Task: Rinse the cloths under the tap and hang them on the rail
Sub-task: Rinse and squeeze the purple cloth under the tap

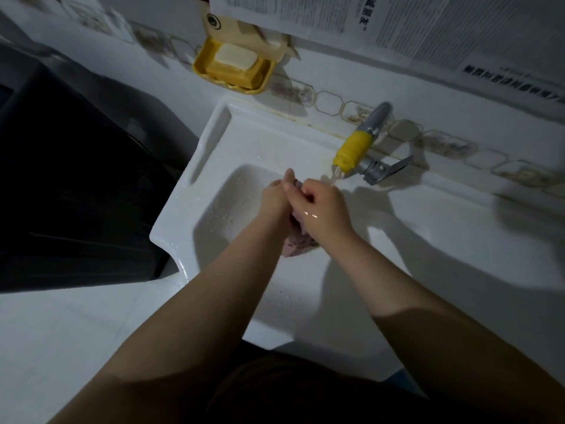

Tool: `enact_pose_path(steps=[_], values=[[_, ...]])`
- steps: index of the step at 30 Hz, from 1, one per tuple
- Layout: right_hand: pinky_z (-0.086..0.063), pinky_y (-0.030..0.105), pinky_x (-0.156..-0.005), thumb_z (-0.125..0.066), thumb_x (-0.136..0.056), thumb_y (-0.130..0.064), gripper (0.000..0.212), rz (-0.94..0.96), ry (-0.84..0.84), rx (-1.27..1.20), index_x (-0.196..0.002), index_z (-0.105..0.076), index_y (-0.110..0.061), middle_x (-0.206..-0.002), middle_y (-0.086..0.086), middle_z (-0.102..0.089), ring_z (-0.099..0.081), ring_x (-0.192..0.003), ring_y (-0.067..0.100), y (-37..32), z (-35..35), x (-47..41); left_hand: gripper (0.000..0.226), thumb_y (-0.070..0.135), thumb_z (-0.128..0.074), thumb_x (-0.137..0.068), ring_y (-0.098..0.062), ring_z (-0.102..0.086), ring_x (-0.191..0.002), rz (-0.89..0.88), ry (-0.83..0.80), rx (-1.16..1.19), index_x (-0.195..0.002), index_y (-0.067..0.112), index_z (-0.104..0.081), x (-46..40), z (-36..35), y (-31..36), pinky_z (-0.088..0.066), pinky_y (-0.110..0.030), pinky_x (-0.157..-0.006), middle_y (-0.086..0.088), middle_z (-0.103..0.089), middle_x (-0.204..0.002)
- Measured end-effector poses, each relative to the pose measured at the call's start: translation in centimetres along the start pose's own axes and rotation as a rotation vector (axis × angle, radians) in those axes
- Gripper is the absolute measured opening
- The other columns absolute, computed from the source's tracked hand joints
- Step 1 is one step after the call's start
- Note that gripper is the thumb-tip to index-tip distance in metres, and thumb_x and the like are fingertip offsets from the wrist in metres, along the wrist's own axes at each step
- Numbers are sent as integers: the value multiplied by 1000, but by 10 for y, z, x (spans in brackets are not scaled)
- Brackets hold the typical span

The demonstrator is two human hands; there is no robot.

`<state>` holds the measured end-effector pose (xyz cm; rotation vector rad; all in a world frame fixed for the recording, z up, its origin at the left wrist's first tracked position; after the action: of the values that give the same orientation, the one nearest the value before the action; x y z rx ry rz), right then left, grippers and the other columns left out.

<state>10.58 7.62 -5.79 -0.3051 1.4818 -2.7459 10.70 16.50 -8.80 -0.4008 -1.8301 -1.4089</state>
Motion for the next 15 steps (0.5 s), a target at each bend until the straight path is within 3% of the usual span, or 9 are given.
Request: enact_pose_path(steps=[2,4,6,7,9,10,11,13,15], values=[[-38,34,-54,-54,-92,-43,50,18,96,94,-51,-39,-18,-49,3,-49,-53,-56,26,0,0,-11,38,43,-40,-100,-11,-59,-51,59,-70,51,-92,12,-60,11,-19,2,-49,-22,-48,-2,-56,-73],[-44,36,-59,-55,-88,-44,42,-149,200,23,-59,-49,-14,-64,13,-61,-60,-66,31,10,14,-35,50,48,-42,-99,-11,-64,-51,55,-59,19,-97,4,-66,18,-35,-2,-51,-22,-48,-6,-63,-74],[-45,41,-61,-57,-90,-35,42,-236,237,-28,-56,-46,-13,-62,12,-58,-57,-66,32,14,23,-42,56,53,-41,-96,-20,-72,-77,41,18,-22,-97,4,-69,16,-40,-5,-59,-32,-74,-14,-71,-88],[-43,41,-61,-56,-91,-32,43,-221,226,-43,-55,-46,-13,-60,9,-57,-56,-65,30,11,21,-35,57,51,-38,-98,-26,-69,-94,13,45,-83,-106,3,-67,11,-38,-4,-54,-39,-89,-17,-71,-100],[-42,35,-61,-49,-95,-36,42,-97,153,-19,-63,-57,-10,-66,12,-63,-58,-68,29,1,7,-12,53,38,-29,-104,-29,-58,-114,13,33,-148,-130,-3,-49,-2,-32,4,-42,-40,-103,-18,-63,-117],[-40,32,-60,-46,-96,-37,41,-39,116,38,-68,-61,-11,-71,13,-65,-58,-68,28,-5,2,-2,50,33,-27,-105,-27,-56,-116,-1,29,-237,-135,-5,-41,-10,-28,4,-42,-36,-102,-16,-61,-115],[-38,32,-61,-44,-97,-37,41,0,112,83,-72,-63,-11,-75,15,-67,-58,-70,29,-10,1,2,47,32,-27,-105,-26,-57,-111,15,9,-183,-132,-3,-42,-8,-28,7,-48,-31,-91,-14,-60,-107],[-41,33,-65,-46,-95,-38,40,-74,150,106,-77,-67,-9,-78,15,-67,-61,-78,32,-8,7,-15,37,35,-31,-104,-26,-62,-80,20,-107,-9,-106,7,-54,5,-34,10,-51,-19,-53,-7,-62,-76],[-49,34,-70,-53,-86,-39,35,-217,151,11,-65,-61,-12,-76,12,-67,-64,-80,35,-3,19,-36,40,34,-35,-104,-20,-63,-56,111,-139,141,-83,7,-57,19,-43,7,-46,-16,-38,-7,-60,-52]])
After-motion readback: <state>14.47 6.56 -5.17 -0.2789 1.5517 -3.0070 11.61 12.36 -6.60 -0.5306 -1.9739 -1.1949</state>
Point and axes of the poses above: each hand's wrist, its own x-axis away from the middle knuckle, its own z-axis out of the back of the hand, y = z × x, the point moved 2 cm from there along -x, towards the middle knuckle
